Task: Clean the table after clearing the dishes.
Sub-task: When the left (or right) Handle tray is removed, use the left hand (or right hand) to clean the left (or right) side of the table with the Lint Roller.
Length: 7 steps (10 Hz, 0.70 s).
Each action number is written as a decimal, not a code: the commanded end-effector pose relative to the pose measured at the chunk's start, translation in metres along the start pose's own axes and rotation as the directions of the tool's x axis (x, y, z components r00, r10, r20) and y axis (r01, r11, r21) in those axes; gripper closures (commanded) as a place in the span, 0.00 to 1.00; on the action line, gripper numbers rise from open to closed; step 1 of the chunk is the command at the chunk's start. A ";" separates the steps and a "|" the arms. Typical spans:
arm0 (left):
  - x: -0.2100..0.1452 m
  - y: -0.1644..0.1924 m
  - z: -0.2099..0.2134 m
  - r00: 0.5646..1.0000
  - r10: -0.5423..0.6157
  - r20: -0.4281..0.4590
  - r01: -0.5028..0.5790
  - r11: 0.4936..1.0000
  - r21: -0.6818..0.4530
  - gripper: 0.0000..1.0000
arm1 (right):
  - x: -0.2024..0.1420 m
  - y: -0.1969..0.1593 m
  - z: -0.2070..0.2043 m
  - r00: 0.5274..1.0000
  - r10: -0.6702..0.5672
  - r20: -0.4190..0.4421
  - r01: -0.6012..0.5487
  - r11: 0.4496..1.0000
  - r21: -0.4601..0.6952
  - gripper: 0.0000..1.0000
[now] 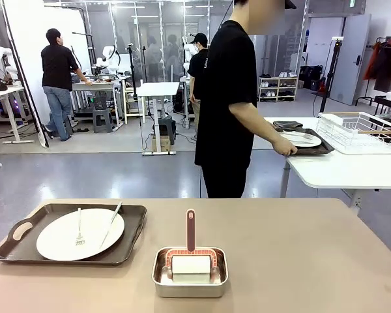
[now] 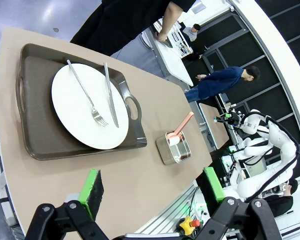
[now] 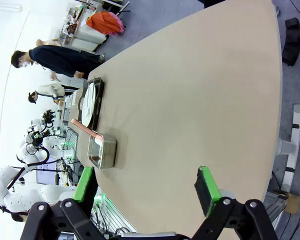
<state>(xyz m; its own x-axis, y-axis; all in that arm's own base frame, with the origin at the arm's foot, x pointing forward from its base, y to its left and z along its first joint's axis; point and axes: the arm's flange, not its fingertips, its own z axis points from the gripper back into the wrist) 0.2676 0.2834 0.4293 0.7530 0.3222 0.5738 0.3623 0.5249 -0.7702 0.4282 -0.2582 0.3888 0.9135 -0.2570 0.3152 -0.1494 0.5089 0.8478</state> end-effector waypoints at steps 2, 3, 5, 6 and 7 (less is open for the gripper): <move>-0.002 0.000 0.003 1.000 0.004 0.010 -0.004 1.000 -0.012 0.00 | 0.000 0.001 0.002 1.000 0.001 0.003 -0.001 1.000 0.002 0.00; -0.002 0.000 0.003 1.000 0.004 0.010 -0.004 1.000 -0.012 0.00 | 0.000 0.000 0.000 1.000 0.000 0.000 0.000 1.000 0.000 0.00; -0.002 0.000 0.003 1.000 0.004 0.010 -0.004 1.000 -0.012 0.00 | 0.016 0.035 -0.003 0.984 0.173 -0.034 -0.174 0.985 -0.003 0.00; -0.002 0.000 0.003 1.000 0.004 0.010 -0.004 1.000 -0.012 0.00 | 0.030 0.065 -0.016 0.955 0.284 -0.090 -0.286 0.958 -0.006 0.00; -0.002 0.000 0.003 1.000 0.004 0.010 -0.004 1.000 -0.012 0.00 | 0.038 0.091 -0.037 0.921 0.359 -0.149 -0.362 0.932 0.010 0.00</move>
<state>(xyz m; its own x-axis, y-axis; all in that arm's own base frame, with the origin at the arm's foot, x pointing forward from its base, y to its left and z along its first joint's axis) 0.2675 0.2835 0.4292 0.7530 0.3226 0.5735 0.3621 0.5247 -0.7705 0.4570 -0.2146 0.4504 0.8790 -0.0427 0.4749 -0.3728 0.5594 0.7403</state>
